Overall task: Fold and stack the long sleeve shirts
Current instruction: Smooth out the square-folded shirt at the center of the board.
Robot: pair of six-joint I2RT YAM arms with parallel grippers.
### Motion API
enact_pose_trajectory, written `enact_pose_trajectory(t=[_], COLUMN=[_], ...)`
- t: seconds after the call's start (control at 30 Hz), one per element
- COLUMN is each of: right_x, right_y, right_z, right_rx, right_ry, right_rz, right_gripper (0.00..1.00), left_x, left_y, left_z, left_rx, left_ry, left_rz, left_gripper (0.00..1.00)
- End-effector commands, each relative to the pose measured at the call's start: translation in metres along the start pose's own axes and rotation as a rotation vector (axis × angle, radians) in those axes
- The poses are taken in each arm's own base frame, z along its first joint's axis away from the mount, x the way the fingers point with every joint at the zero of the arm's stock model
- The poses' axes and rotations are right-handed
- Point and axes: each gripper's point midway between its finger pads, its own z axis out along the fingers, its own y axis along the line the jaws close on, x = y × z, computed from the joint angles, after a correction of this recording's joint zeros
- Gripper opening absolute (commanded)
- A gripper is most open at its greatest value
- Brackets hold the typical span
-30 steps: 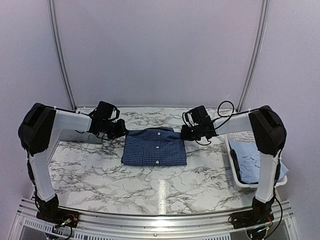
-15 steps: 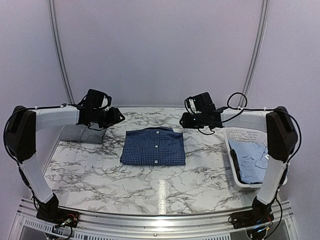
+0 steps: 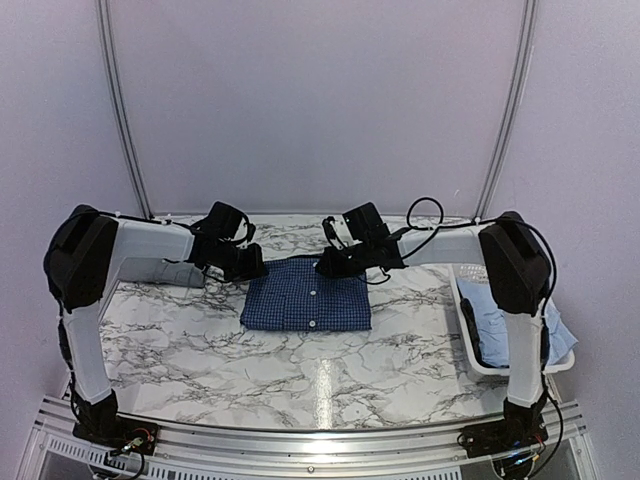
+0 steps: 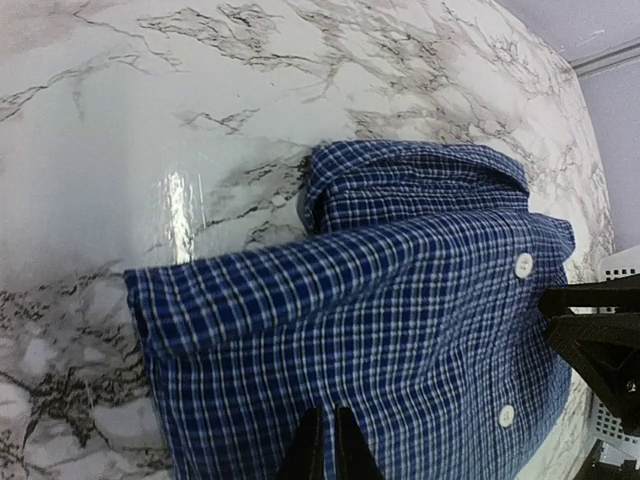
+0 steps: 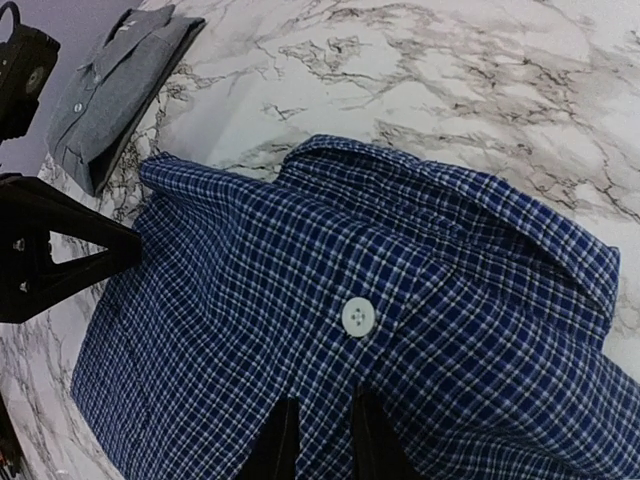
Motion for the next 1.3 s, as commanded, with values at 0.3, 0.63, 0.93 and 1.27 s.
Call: enact_pose_trajectory(t=[0.3, 0.63, 0.93, 1.27], right_x=[-0.032, -0.051, -0.060, -0.013], right_y=[-0.095, -0.110, -0.054, -0.094], right_z=[0.031, 0.009, -0.034, -0.014], right_rx=[0.078, 0.135, 0.061, 0.014], right_ry=[0.002, -0.014, -0.075, -0.006], right_rz=[0.074, 0.050, 0.029, 0.166], right_gripper=[0.26, 0.35, 0.40, 0.39], left_x=[-0.037, -0.042, -0.059, -0.074], left_y=[0.056, 0.059, 0.044, 0.025], left_z=[0.070, 0.069, 0.053, 0.029], left_rx=[-0.159, -0.160, -0.142, -0.110], left_ry=[0.006, 0.006, -0.024, -0.047], left_rz=[-0.030, -0.036, -0.002, 0.025], left_gripper=[0.02, 0.02, 0.04, 0.10])
